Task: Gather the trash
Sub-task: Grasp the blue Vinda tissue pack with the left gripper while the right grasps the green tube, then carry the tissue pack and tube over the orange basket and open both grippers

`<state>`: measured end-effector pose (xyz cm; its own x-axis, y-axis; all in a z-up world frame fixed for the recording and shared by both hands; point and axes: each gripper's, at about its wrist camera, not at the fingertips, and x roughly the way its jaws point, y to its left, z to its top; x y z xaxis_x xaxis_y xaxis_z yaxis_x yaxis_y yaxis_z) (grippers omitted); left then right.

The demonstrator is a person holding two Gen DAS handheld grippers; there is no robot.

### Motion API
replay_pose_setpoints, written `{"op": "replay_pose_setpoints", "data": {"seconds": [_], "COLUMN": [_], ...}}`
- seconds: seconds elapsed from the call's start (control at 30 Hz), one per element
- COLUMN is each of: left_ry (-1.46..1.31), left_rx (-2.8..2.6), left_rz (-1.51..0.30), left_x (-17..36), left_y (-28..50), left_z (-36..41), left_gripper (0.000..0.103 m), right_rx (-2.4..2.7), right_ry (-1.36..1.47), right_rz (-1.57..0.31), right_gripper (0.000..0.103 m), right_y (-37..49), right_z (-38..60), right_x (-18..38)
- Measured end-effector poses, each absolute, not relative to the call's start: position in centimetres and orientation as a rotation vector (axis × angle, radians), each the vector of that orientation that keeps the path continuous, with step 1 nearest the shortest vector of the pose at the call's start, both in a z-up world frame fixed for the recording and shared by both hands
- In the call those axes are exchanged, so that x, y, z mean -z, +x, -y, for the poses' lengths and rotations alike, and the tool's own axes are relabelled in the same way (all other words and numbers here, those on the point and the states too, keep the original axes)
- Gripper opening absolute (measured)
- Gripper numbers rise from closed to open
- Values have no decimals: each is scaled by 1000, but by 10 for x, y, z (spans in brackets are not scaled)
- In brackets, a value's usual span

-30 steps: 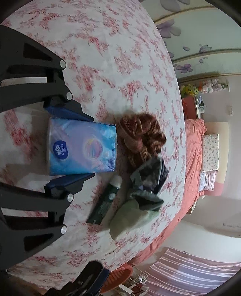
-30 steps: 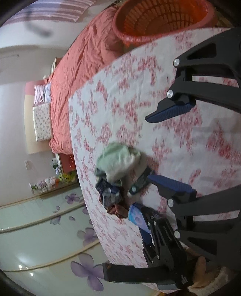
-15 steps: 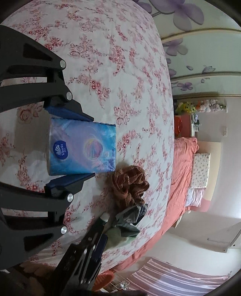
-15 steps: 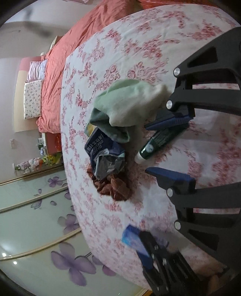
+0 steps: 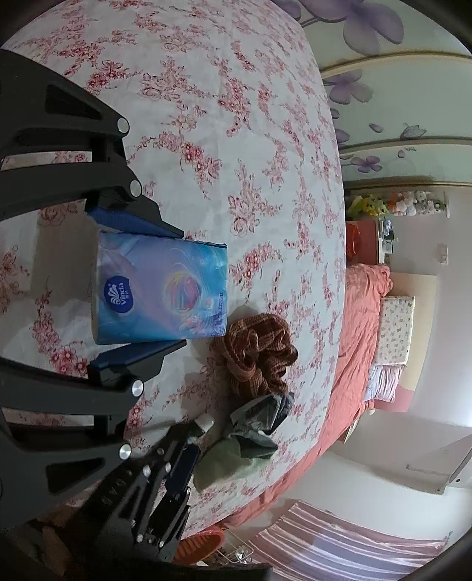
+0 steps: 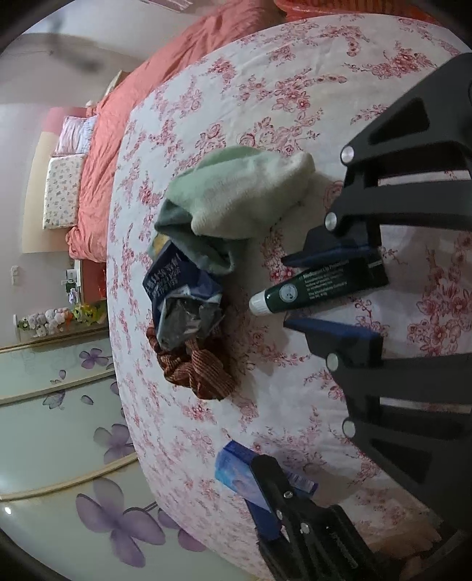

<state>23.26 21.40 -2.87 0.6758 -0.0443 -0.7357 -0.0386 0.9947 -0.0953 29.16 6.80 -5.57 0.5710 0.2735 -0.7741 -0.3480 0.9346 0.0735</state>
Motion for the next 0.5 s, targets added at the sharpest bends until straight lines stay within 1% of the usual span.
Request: {"op": "replay_pose_setpoints", "data": {"seconds": [0.03, 0.07, 0.13, 0.3, 0.5], "left_ry": [-106, -108, -108, -103, -94], "left_rx": [5, 8, 10, 21, 44], "left_rz": [-829, -827, -822, -814, -797], "left_x": [28, 28, 26, 22, 14], "left_y": [233, 232, 232, 232, 229], "left_z": [-213, -212, -210, -203, -189], "left_gripper": [53, 53, 53, 53, 53], "right_rx": [-363, -356, -359, -363, -371], "right_ry": [-94, -98, -97, -22, 47], "right_rz": [-892, -892, -890, -884, -818], "right_gripper": [30, 24, 21, 20, 20], "right_y": [291, 290, 288, 283, 268], "right_z": [-68, -68, -65, -47, -22], "right_x": [56, 56, 56, 50, 23]}}
